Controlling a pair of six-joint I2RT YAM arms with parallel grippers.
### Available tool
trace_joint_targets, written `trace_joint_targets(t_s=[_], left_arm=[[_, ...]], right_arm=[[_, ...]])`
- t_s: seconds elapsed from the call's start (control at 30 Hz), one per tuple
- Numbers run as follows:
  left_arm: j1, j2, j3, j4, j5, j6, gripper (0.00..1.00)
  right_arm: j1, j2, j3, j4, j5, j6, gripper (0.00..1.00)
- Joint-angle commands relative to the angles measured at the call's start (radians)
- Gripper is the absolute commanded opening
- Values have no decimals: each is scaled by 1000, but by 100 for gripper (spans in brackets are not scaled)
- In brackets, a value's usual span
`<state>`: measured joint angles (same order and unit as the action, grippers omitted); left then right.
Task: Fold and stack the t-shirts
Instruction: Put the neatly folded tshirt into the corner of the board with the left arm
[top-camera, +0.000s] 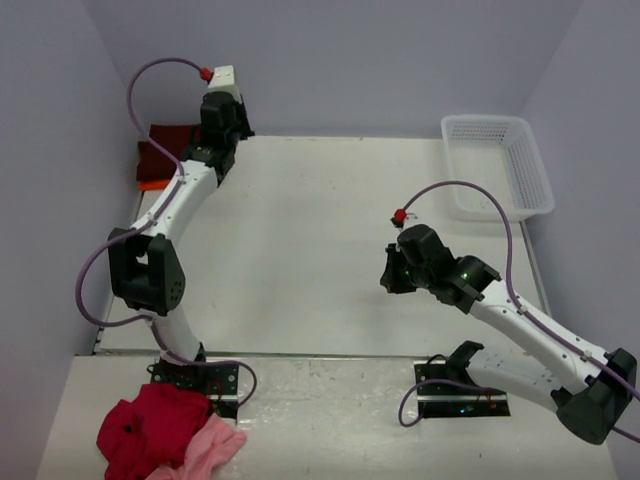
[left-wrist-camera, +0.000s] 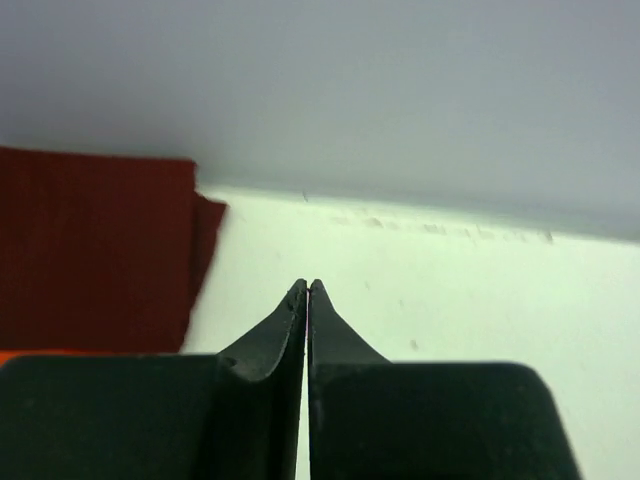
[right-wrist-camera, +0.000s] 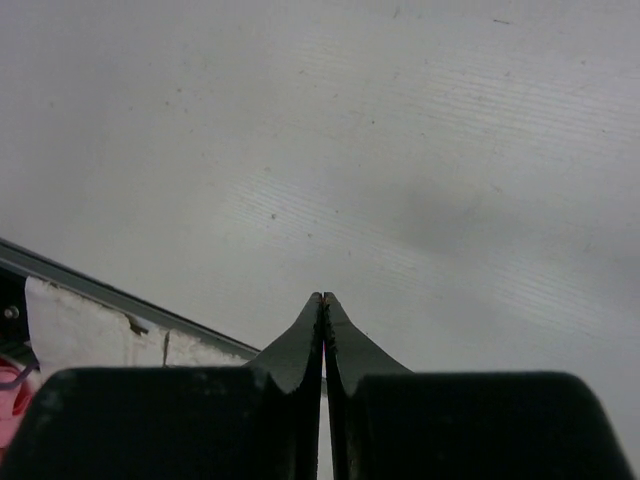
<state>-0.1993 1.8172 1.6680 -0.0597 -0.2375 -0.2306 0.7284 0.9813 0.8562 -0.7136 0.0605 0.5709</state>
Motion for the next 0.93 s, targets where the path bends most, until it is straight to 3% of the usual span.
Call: trace_joint_targets(t_s=[0.0,0.13,0.33,0.37,0.4,0.47,0.53,0.6,0.63,0.67,0.7,0.9], left_arm=[[-93,-114,-107,-138,50,-114,0],[-207,-254,-264,-164,3,-147,0],[-301,-404,-482,-155,93,-161,0],[-304,-424,-505,-158,102,-148,1],[-308,-447,-552,-158,106,-142,5],[-308,-522,-596,-160,95,-122,34],[-308,-603,-645,-172,93,-102,59],[-308,-651,-674,-184,105,-89,72],[-308,-692,-680,-190,106,-75,85],[-308,-708,-686,-209,101,-72,94],[-308,-723,-688,-216,98,-66,100],[-308,-779,-697,-258,20,-33,100]], right_arm=[[5,-16,21,52,94,33,0],[6,-3,62,11,162,41,0],[6,40,145,22,226,-9,1],[6,63,161,14,220,-16,13],[6,116,170,3,208,-19,23],[12,167,207,-6,191,-14,56],[20,189,192,35,180,-6,62],[20,166,169,98,167,-3,71],[20,160,150,115,164,-5,74],[20,158,146,138,159,-11,85],[20,168,149,129,160,-14,87],[29,165,187,134,242,-31,89]])
